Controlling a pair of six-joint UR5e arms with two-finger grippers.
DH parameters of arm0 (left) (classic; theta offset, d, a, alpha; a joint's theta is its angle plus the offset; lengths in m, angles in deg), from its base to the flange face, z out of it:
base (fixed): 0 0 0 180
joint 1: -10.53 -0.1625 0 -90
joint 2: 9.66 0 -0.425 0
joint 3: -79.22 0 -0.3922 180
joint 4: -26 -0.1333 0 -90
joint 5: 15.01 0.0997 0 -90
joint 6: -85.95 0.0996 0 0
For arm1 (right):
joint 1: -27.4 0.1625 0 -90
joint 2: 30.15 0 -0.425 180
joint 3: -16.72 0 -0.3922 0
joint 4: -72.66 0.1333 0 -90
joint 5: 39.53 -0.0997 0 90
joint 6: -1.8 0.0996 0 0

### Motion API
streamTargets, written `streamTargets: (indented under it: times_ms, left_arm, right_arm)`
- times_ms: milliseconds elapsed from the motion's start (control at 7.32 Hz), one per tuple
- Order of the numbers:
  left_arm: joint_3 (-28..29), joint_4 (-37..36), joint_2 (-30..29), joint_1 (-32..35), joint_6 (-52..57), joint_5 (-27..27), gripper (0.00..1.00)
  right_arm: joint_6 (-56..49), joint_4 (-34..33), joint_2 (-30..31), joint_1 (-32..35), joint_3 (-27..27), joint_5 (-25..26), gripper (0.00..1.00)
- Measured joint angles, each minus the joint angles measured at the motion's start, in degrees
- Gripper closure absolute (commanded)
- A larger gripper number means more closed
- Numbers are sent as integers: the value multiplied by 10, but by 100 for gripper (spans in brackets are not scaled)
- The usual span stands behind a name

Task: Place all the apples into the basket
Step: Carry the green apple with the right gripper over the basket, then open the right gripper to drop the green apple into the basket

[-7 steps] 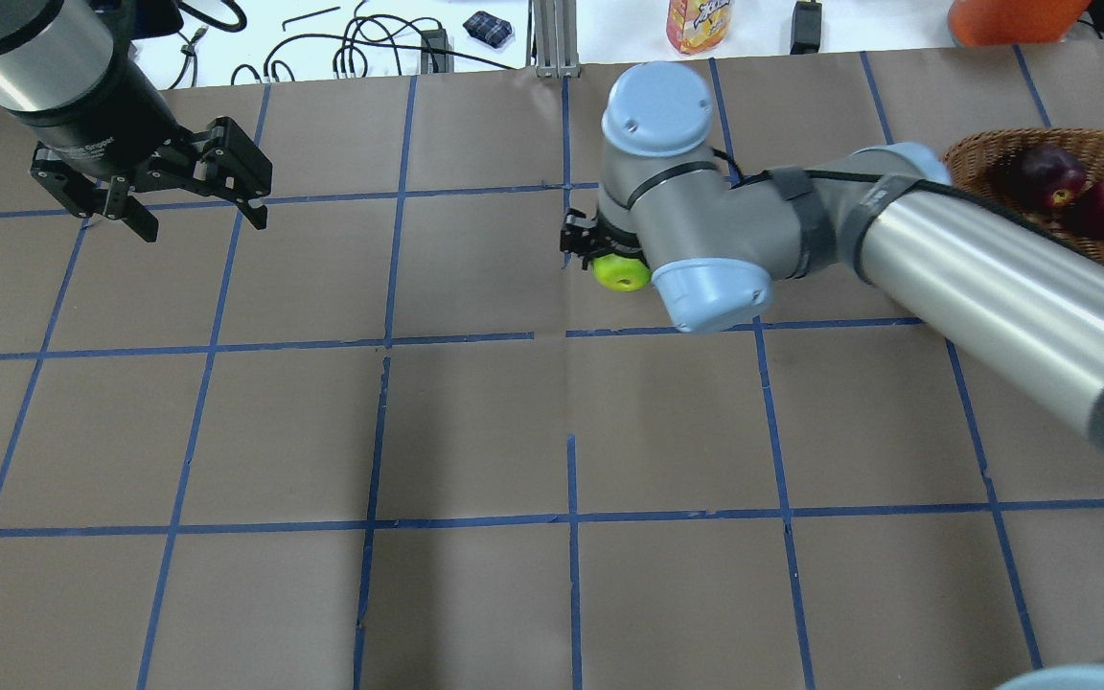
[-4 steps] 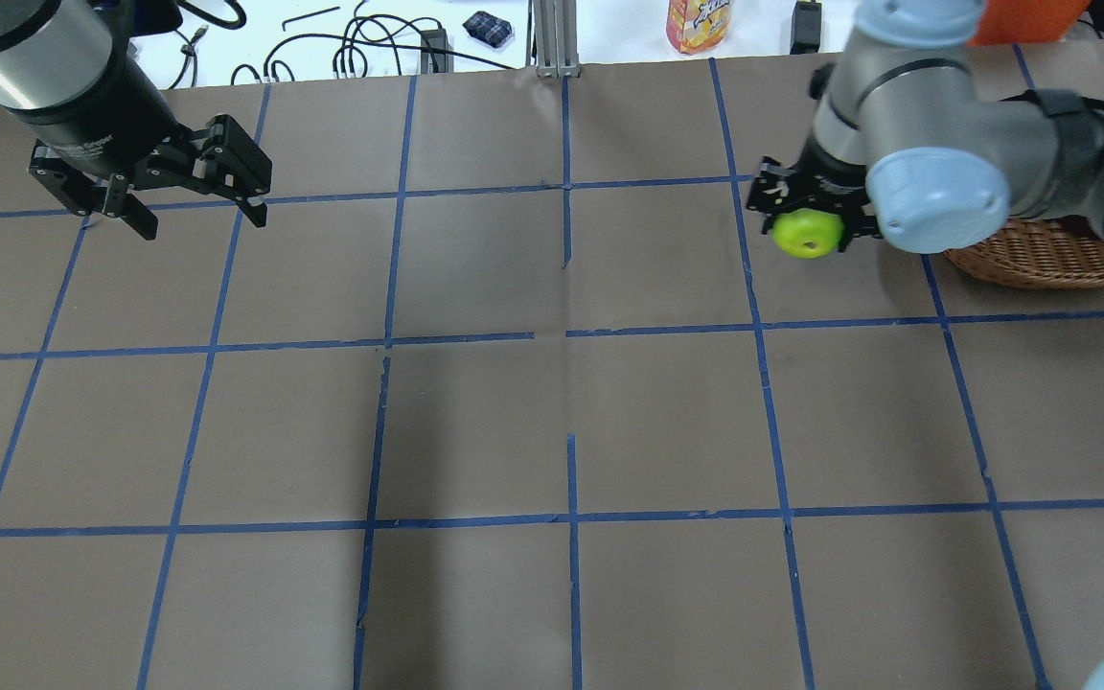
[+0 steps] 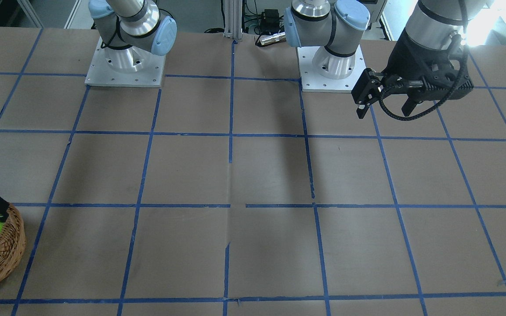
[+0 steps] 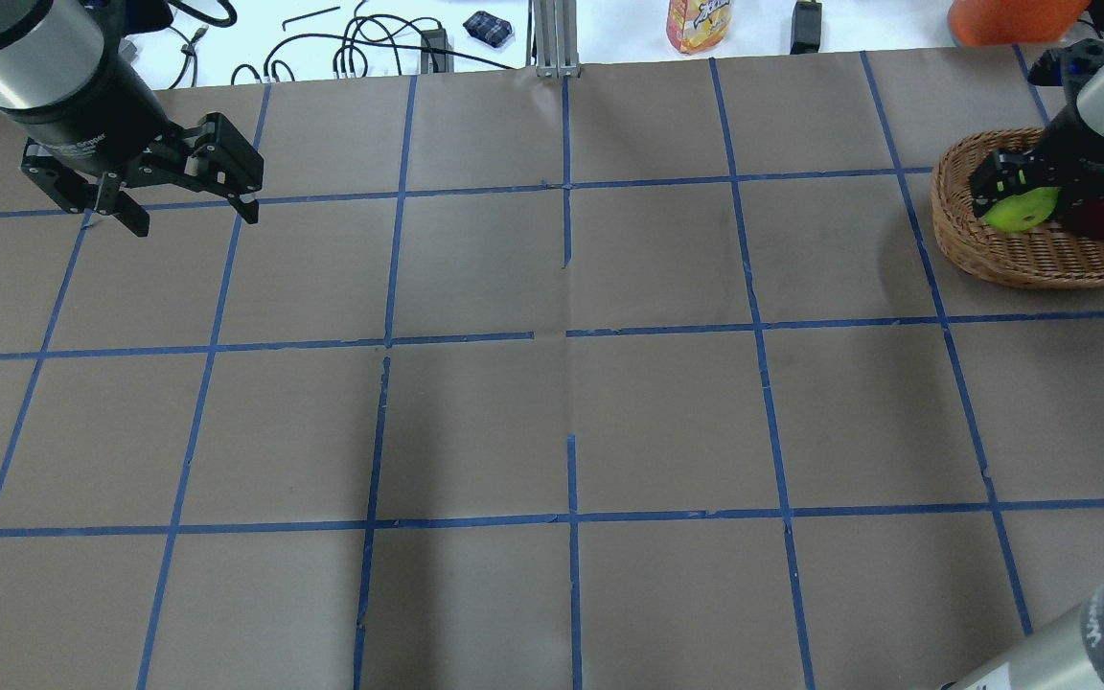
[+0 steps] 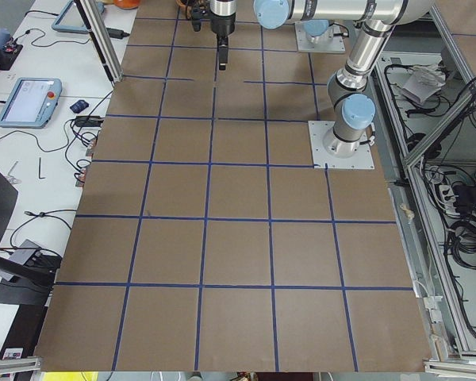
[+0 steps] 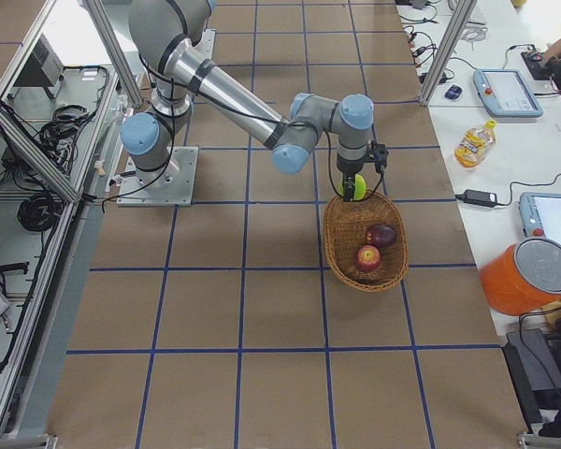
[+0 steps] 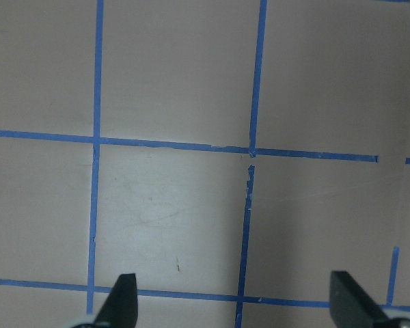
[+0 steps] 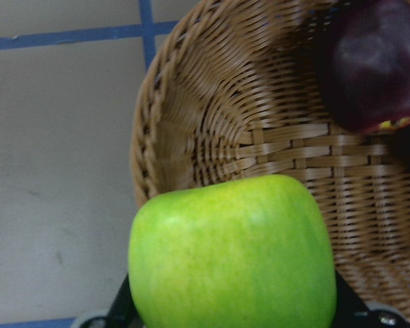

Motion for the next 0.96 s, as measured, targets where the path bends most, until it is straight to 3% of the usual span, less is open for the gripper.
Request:
streamTargets:
  times_ms: [410, 683, 956]
  left_arm:
    - [-9, -3, 1, -1, -1, -3, 0]
    - [-14, -10, 3, 0, -1, -4, 0]
    - [-15, -12, 4, 1, -1, -5, 0]
  right_arm:
    - [-19, 31, -9, -11, -33, -8, 0]
    - [-15, 155, 18, 7, -92, -7, 0]
    - [-5, 331, 74, 40, -170, 8, 0]
